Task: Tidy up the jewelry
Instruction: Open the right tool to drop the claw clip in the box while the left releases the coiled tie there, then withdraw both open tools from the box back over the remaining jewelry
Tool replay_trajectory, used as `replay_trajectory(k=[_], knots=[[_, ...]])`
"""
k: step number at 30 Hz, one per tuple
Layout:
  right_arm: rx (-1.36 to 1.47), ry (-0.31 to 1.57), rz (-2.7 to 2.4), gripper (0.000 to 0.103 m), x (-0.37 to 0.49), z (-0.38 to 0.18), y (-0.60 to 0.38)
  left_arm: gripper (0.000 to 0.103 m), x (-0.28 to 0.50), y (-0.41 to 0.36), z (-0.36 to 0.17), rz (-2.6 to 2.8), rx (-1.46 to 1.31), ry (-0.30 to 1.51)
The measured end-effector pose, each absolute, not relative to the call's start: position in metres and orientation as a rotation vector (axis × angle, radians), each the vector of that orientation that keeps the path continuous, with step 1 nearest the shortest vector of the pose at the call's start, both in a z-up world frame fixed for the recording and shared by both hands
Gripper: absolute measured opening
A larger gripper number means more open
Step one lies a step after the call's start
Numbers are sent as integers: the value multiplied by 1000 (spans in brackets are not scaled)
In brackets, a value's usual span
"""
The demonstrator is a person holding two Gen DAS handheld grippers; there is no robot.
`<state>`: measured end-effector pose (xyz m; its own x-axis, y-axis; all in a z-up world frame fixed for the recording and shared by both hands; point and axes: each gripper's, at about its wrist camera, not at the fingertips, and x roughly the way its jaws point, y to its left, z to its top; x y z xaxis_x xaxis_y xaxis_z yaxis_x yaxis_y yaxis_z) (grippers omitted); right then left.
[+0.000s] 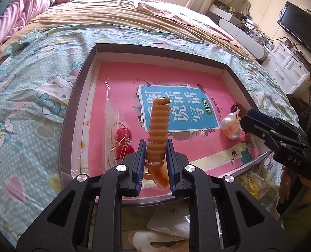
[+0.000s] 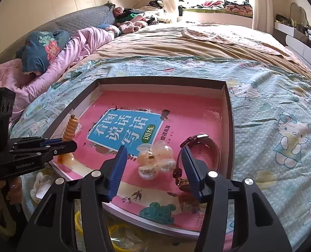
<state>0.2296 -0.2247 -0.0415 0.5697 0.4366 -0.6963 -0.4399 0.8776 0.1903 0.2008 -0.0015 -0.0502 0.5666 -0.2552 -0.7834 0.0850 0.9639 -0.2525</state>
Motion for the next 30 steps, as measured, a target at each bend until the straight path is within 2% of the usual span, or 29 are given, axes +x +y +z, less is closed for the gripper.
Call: replay_trajectory(k=[7,12,18,21,25,30], knots=[[36,801,506,66,220,-33,-236,12,199,0,-53,-196,-195,954],[58,788,496,78,210,-28,-242,28,197,1,-49,-191,-195,941],[96,787,477,85,196,-28,-251,44,191,2,-46,-191,-197,930],[100,789,471,85,191,-28,-255,48,188,4,-43,-190,-202,924],[110,789,462,86,186,-26,-260,65,181,5,-36,-190,-211,900],[112,783,455,86,182,-23,-263,79,175,8,-26,-177,-211,870]])
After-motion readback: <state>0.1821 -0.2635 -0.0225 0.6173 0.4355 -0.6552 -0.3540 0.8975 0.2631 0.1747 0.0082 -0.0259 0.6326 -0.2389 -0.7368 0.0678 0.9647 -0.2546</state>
